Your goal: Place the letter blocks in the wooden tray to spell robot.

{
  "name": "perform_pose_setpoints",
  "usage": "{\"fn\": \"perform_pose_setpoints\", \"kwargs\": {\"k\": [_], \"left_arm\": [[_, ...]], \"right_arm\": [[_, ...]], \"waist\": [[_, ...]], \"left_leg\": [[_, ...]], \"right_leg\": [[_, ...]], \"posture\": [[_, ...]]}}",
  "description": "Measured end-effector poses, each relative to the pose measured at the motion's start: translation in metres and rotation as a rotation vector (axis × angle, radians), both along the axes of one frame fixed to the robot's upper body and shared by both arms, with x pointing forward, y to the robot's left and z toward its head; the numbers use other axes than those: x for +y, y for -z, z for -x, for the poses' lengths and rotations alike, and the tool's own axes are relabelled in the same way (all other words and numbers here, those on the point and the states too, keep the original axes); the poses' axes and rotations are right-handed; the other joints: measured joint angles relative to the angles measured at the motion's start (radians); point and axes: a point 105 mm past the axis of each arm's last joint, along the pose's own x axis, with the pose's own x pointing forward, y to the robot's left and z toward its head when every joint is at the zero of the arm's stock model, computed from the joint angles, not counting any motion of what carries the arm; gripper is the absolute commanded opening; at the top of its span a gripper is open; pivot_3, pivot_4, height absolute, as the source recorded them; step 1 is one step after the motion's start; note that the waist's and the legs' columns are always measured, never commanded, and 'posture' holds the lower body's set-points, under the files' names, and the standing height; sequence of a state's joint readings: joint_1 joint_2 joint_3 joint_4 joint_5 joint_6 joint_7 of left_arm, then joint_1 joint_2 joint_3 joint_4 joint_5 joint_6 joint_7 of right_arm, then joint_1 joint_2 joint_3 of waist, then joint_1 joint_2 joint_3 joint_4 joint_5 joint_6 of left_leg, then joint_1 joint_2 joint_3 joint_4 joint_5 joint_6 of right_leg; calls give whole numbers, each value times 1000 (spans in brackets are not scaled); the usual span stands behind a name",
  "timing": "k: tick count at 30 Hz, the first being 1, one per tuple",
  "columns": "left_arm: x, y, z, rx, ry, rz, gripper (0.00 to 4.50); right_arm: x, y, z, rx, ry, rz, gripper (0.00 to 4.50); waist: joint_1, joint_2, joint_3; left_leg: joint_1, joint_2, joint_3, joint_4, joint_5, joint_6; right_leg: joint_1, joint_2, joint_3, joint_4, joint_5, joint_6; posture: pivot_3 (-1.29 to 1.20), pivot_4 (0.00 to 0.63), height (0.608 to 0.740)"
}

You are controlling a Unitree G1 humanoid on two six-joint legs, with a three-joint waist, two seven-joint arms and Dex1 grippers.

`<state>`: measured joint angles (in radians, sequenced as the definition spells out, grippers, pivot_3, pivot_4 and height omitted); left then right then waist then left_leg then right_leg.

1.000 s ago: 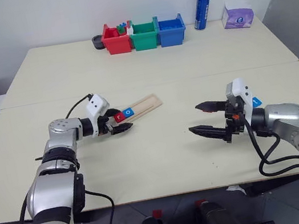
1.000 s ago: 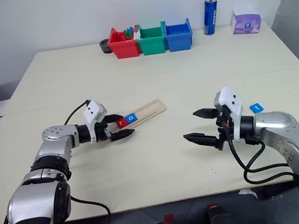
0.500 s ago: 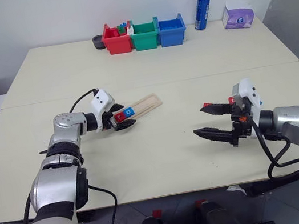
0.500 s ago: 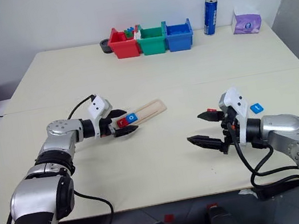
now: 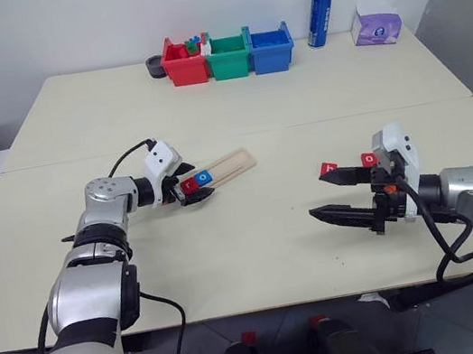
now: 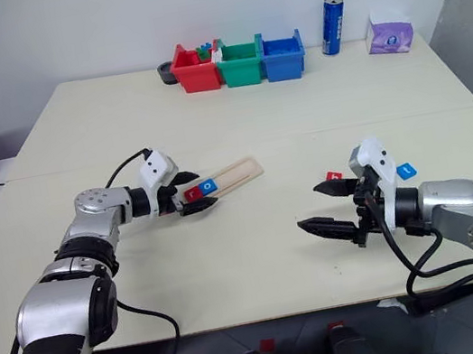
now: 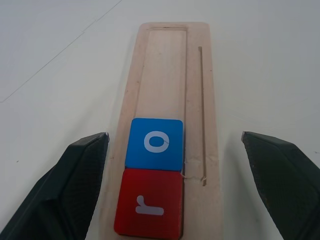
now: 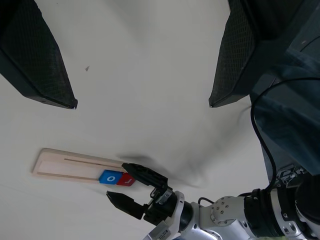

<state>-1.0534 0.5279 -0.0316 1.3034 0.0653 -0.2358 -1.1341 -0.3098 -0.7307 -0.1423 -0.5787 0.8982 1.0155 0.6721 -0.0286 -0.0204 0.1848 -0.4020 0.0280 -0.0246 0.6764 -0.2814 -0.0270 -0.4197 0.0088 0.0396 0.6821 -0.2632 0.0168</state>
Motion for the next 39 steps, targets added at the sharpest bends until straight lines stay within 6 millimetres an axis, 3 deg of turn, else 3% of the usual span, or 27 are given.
{"fn": "perform_pose_setpoints", "kwargs": {"k": [9,20,25,33,39], "left_arm": [[5,15,1,33,-45,-19,4500],[4,18,1,62,-57,-14,4500],[-3,20,3,73,-27,-6,3386],[-4,19,5,71,-1,-20,3383],[-22,27,26,49,234,-43,3383]], "right_arm": [[0,-1,1,17,10,-1,4483],[0,-4,-1,6,24,2,4483],[-1,-4,-2,4,37,6,4500],[2,-4,-2,-1,35,-3,4500],[0,-1,-2,-43,20,24,4500]], "waist": [[0,0,0],[0,0,0],[2,0,-1],[2,0,-1],[4,0,-1]], "left_leg": [[0,0,0,0,0,0],[1,0,0,1,0,0],[1,0,0,1,0,0],[1,0,0,1,0,0],[1,0,0,1,0,0]], "right_leg": [[0,0,0,0,0,0],[1,0,0,1,0,0],[1,0,0,1,0,0],[1,0,0,1,0,0],[1,0,0,1,0,0]], "posture": [[0,150,740],[0,150,740],[0,150,740],[0,150,740],[0,150,740]]}}
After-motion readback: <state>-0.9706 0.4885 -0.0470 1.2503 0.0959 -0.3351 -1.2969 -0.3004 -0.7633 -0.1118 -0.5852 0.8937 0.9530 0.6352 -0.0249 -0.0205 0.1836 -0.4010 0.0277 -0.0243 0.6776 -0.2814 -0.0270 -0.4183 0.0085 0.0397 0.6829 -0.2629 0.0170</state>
